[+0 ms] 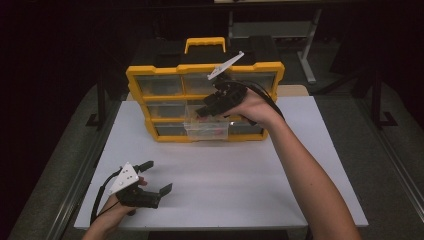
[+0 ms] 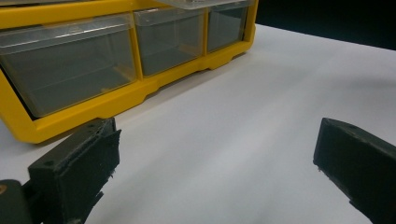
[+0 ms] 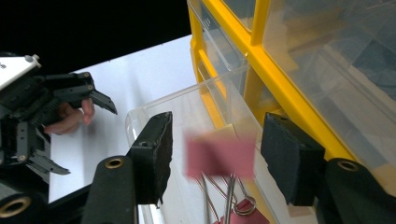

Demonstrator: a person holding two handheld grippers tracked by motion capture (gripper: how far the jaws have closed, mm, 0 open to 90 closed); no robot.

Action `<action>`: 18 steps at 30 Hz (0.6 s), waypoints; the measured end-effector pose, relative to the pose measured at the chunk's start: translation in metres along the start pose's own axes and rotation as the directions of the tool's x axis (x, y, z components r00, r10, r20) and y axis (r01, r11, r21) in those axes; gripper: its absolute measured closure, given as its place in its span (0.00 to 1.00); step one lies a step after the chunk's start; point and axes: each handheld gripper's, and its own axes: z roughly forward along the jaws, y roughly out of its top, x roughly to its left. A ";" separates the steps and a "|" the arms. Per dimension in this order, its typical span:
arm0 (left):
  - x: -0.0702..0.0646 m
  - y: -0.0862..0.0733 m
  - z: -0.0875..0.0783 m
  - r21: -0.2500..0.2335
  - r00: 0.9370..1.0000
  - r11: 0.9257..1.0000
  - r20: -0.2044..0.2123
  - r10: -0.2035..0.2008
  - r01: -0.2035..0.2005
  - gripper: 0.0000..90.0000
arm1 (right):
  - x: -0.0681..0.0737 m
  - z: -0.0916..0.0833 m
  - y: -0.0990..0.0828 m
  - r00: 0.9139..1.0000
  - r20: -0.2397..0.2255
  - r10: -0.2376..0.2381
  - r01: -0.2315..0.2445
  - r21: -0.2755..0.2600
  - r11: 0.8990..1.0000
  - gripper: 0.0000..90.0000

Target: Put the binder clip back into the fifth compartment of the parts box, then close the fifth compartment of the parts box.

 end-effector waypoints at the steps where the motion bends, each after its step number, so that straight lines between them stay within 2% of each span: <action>1: 0.000 0.000 0.000 0.002 1.000 1.000 0.000 -0.001 0.001 0.00 | 0.000 -0.001 0.000 1.000 0.001 0.001 -0.001 -0.010 1.000 0.50; 3: 0.001 0.000 0.000 0.004 1.000 1.000 0.000 0.003 -0.003 0.00 | 0.001 -0.006 0.000 1.000 -0.004 0.005 -0.005 -0.014 1.000 0.55; 5: 0.000 0.000 0.000 0.002 1.000 1.000 -0.002 -0.002 0.002 0.00 | 0.004 -0.010 -0.001 1.000 -0.001 0.003 -0.003 -0.019 1.000 0.66; 8: -0.001 0.000 0.001 -0.006 1.000 1.000 -0.001 -0.011 0.011 0.00 | 0.009 -0.017 -0.003 1.000 -0.018 0.006 -0.006 -0.021 1.000 0.76; 10: 0.000 0.000 0.001 0.003 1.000 1.000 -0.005 -0.010 0.010 0.00 | 0.013 -0.021 -0.006 1.000 -0.023 -0.022 0.021 -0.020 1.000 0.83; 12: 0.000 -0.001 0.001 -0.002 1.000 1.000 -0.003 -0.009 0.009 0.00 | 0.017 -0.024 -0.008 0.999 -0.043 -0.017 0.016 -0.019 1.000 0.91; 16: 0.000 0.000 0.000 -0.003 1.000 1.000 -0.006 -0.011 0.011 0.00 | 0.025 -0.027 -0.013 0.998 -0.059 -0.020 0.019 -0.022 1.000 0.99; 18: 0.000 0.000 0.001 0.000 1.000 1.000 -0.006 -0.011 0.011 0.00 | 0.028 -0.027 -0.016 0.998 -0.065 -0.027 0.026 -0.020 0.999 0.99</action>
